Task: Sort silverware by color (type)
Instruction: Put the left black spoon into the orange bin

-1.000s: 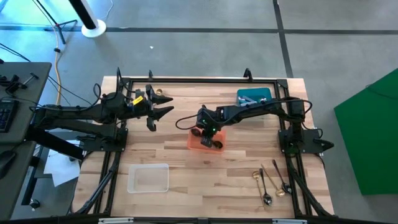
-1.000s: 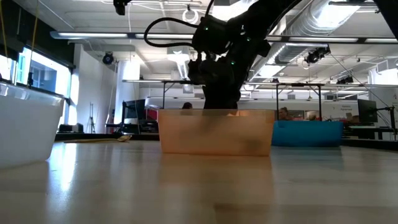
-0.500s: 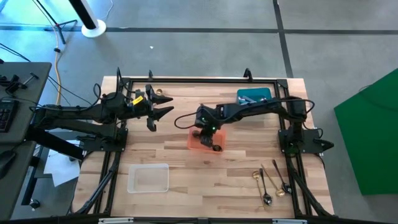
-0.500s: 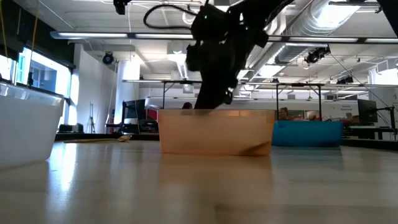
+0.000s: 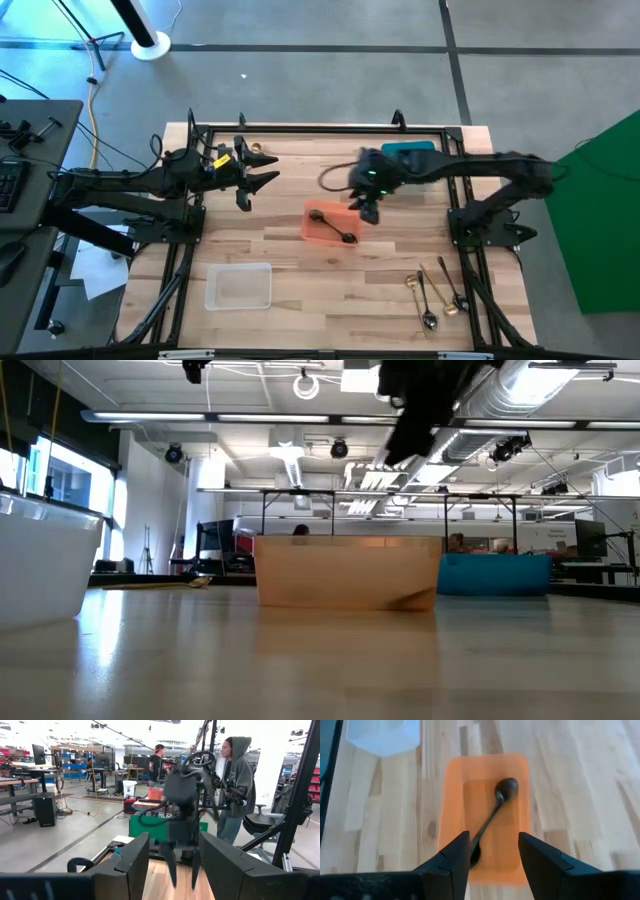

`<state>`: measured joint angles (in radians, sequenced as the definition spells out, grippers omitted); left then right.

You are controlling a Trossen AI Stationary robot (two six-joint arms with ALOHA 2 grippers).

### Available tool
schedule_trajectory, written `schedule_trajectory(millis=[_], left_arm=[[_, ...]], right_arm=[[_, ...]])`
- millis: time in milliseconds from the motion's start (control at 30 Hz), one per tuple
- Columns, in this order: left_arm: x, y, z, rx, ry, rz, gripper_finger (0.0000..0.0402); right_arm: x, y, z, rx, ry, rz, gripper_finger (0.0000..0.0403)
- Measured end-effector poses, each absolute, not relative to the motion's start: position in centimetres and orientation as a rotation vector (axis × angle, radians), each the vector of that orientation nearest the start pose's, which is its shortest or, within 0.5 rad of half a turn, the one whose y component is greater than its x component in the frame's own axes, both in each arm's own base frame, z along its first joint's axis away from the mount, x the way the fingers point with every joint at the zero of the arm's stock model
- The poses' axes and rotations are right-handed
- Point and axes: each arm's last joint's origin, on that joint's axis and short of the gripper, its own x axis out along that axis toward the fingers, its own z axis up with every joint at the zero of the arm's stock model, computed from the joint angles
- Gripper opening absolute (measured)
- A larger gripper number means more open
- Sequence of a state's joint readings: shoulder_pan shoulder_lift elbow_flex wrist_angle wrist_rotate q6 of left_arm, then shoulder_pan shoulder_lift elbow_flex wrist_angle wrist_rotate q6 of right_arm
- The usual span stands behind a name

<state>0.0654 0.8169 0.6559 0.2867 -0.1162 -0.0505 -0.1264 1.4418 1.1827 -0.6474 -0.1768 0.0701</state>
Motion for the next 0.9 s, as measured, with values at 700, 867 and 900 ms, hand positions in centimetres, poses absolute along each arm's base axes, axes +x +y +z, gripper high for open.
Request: schedule_trajectory(millis=[700,867,900], left_arm=[[18.7,1.6,32.7,-0.094,-0.127,0.178,0.0161],[18.7,1.5,32.6,-0.156,-0.125,0.148,0.0161],[18.7,1.5,32.6,-0.156,-0.122,0.140,0.0161]], right_arm=[[20.2,-0.9,29.6,0.239,-0.038,-0.062,0.0153],[20.2,-0.9,32.3,0.149,-0.101,-0.057,0.0153],[20.2,-0.9,32.6,0.147,-0.109,-0.057,0.0153]])
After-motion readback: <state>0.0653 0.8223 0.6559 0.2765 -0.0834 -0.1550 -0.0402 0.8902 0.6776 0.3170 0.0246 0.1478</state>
